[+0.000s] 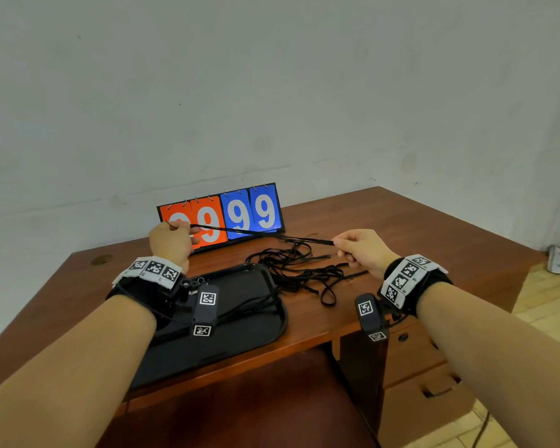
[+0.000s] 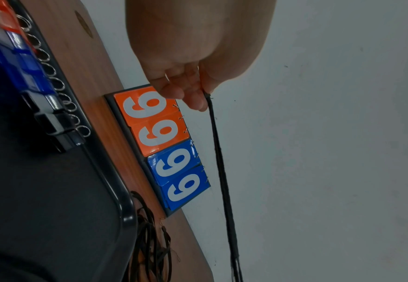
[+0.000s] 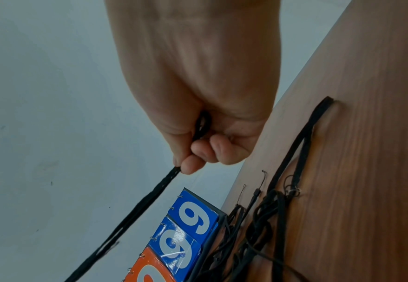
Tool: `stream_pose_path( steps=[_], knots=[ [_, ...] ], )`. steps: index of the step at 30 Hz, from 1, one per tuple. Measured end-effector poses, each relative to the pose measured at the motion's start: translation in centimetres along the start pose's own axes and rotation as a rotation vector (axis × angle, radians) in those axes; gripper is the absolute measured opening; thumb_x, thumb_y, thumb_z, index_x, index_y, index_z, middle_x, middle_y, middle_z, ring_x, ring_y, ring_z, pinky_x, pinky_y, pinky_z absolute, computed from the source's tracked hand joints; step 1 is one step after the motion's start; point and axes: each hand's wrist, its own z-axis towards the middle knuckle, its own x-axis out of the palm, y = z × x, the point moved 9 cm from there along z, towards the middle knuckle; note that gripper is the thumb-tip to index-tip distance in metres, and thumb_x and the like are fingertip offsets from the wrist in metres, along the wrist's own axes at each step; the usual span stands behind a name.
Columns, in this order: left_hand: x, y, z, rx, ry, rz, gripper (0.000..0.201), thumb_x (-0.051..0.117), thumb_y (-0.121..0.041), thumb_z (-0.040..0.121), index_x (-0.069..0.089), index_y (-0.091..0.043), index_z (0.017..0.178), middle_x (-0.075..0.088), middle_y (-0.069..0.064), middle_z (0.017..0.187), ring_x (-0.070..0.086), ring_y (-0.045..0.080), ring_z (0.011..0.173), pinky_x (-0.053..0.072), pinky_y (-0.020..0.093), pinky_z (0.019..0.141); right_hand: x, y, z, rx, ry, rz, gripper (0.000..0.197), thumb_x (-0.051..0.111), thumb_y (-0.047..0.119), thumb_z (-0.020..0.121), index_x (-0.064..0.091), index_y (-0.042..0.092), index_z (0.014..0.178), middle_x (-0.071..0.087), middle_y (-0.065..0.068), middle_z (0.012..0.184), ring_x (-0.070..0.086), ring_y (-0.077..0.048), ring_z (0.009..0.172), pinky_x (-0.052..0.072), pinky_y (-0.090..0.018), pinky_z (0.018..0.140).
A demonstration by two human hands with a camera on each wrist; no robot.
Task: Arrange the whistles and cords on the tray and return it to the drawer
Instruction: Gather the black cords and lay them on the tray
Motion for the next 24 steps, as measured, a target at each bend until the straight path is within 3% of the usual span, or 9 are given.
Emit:
stream_pose_path(
  steps=[3, 7, 12, 15, 19, 21, 24],
  knots=[
    [-1.4, 0.5, 0.3, -0.028, -0.011, -0.005, 0.016, 0.050, -0.011, 0.100, 0.061, -0.004, 0.108, 0.071, 0.010, 0.091, 0.059, 0.013, 0.058, 0.043, 0.025, 0.049, 0.1, 0.2, -0.4, -0.001, 0.001, -0.006, 0.013, 0.056, 0.009, 0.098, 0.068, 0.006, 0.101, 0.064, -0.004, 0.069, 0.045, -0.010, 0.052, 0.039, -0.021, 0.045],
    [-3.9, 0.7, 0.2, -0.040, -0.050, -0.006, 0.011, 0.049, -0.008, 0.099, 0.059, -0.008, 0.095, 0.070, 0.011, 0.088, 0.056, 0.013, 0.055, 0.041, 0.026, 0.048, 1.1, 0.9, -1.1, 0.015, 0.011, -0.015, 0.013, 0.054, 0.007, 0.098, 0.067, 0.006, 0.101, 0.066, -0.007, 0.073, 0.048, -0.010, 0.052, 0.039, -0.019, 0.043],
    [-7.6, 0.6, -0.1, -0.055, -0.050, 0.001, 0.013, 0.050, -0.007, 0.099, 0.057, -0.012, 0.090, 0.067, 0.005, 0.079, 0.055, 0.012, 0.054, 0.041, 0.021, 0.042, 2.9, 2.4, -2.3, 0.006, 0.007, -0.061, 0.013, 0.056, 0.008, 0.097, 0.068, 0.004, 0.098, 0.068, -0.009, 0.075, 0.050, -0.011, 0.051, 0.039, -0.019, 0.041],
    [-10.3, 0.9, 0.0, -0.106, -0.027, -0.011, 0.010, 0.049, -0.009, 0.100, 0.057, -0.011, 0.093, 0.067, 0.003, 0.079, 0.056, 0.012, 0.056, 0.041, 0.022, 0.045, 4.1, 3.3, -3.2, -0.002, -0.008, -0.084, 0.011, 0.059, 0.009, 0.095, 0.069, 0.004, 0.095, 0.068, -0.008, 0.071, 0.050, -0.010, 0.049, 0.039, -0.018, 0.041],
    [-13.3, 2.9, -0.2, -0.273, 0.083, 0.007, 0.016, 0.044, -0.011, 0.102, 0.056, -0.009, 0.092, 0.065, 0.002, 0.068, 0.058, 0.007, 0.042, 0.043, 0.017, 0.038, 6.2, 4.5, -4.5, -0.008, -0.005, -0.128, 0.008, 0.065, 0.010, 0.092, 0.071, 0.005, 0.090, 0.067, -0.008, 0.070, 0.051, -0.010, 0.049, 0.040, -0.016, 0.040],
    [-15.2, 3.3, -0.5, -0.293, 0.097, 0.021, 0.016, 0.046, -0.009, 0.101, 0.056, -0.009, 0.088, 0.064, 0.004, 0.073, 0.056, 0.004, 0.036, 0.042, 0.014, 0.035, 7.3, 4.9, -4.9, -0.005, -0.011, -0.138, 0.008, 0.067, 0.012, 0.090, 0.071, 0.005, 0.089, 0.066, -0.007, 0.068, 0.050, -0.010, 0.048, 0.039, -0.016, 0.040],
    [-18.1, 3.9, -0.9, -0.295, 0.095, 0.055, 0.016, 0.047, -0.006, 0.097, 0.056, -0.009, 0.084, 0.066, 0.002, 0.056, 0.055, 0.004, 0.034, 0.041, 0.013, 0.035, 9.3, 5.5, -5.7, -0.017, 0.004, -0.159, 0.007, 0.069, 0.013, 0.089, 0.072, 0.007, 0.090, 0.064, -0.005, 0.067, 0.050, -0.009, 0.049, 0.038, -0.016, 0.042]
  ],
)
